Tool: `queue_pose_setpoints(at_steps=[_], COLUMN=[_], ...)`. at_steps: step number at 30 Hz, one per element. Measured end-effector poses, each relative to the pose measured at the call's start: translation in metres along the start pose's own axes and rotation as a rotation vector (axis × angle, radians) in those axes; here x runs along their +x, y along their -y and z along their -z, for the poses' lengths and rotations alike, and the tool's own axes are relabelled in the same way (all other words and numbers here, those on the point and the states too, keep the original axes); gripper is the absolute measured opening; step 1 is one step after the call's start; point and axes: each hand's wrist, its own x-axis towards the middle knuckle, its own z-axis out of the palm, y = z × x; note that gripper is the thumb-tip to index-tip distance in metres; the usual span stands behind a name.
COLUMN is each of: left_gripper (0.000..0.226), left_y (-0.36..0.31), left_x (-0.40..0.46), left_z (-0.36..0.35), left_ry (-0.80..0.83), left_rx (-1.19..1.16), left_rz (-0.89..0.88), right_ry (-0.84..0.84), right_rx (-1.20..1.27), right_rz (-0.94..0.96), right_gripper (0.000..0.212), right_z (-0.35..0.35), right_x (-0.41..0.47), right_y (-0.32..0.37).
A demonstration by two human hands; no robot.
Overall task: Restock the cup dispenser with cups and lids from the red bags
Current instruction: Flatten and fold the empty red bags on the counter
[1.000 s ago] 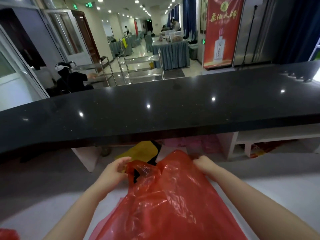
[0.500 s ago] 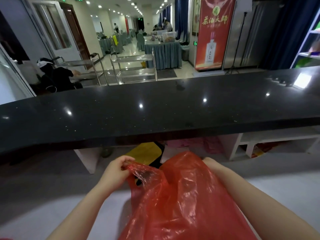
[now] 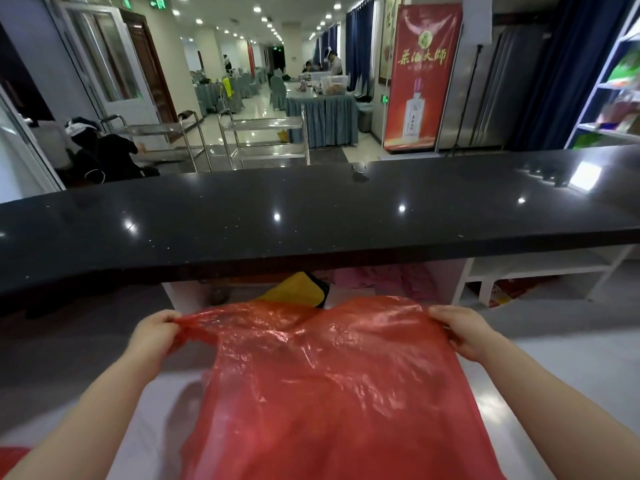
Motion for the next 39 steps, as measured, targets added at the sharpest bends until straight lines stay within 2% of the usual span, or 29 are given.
queue_pose_setpoints(at_steps=[5,8,10,13,19,21,24,28,32,35,39], left_gripper=[0.029,0.017,0.015,0.014,0.016,0.015,0.023,0.02,0.016,0.018,0.02], left_y=[0.005,0.011,0.016,0.021,0.028,0.027,0.026,0.019,0.02,0.026,0.037], left_x=[0.005,0.004,0.003,0.0,-0.01,-0.013,-0.012,-0.016,-0.02,-0.021,-0.018], left_z=[0.024,0.033,0.035,0.04,0.046,0.046,0.046,0.044,0.044,0.044,0.043], left_ry=[-0.085,-0.052,-0.04,-0.104,-0.074,-0.035,-0.015,-0.13,-0.278,-0.327,-0.072], left_rx=[-0.143,-0.187,-0.145,-0.024,-0.041,-0.196,-0.667,-0.877,-0.821,-0.792,-0.614], left_rz=[0.026,0.071,0.076,0.054,0.067,0.148,0.329,0.37,0.284,0.26,0.244], right_ry=[-0.053,-0.036,-0.033,-0.07,-0.18,-0.198,-0.207,-0.235,-0.347,-0.41,-0.44], right_rx=[-0.091,-0.094,-0.053,0.014,0.069,0.042,0.017,-0.035,-0.323,-0.511,-0.634], right_rz=[0.048,0.04,0.021,-0.005,0.013,0.005,-0.008,0.021,0.148,0.279,0.365], right_gripper=[0.014,0.016,0.016,0.014,0.011,0.01,0.015,0.013,0.014,0.015,0.029], right_z=[0.017,0.023,0.024,0.024,0.018,0.013,0.001,-0.007,-0.007,-0.012,-0.015], right_x=[-0.009,-0.014,-0.015,-0.019,-0.017,-0.014,-0.011,-0.005,0.005,0.007,0.004], right_y=[-0.002,-0.005,-0.008,-0.01,-0.008,-0.007,-0.009,-0.012,-0.014,-0.01,-0.007])
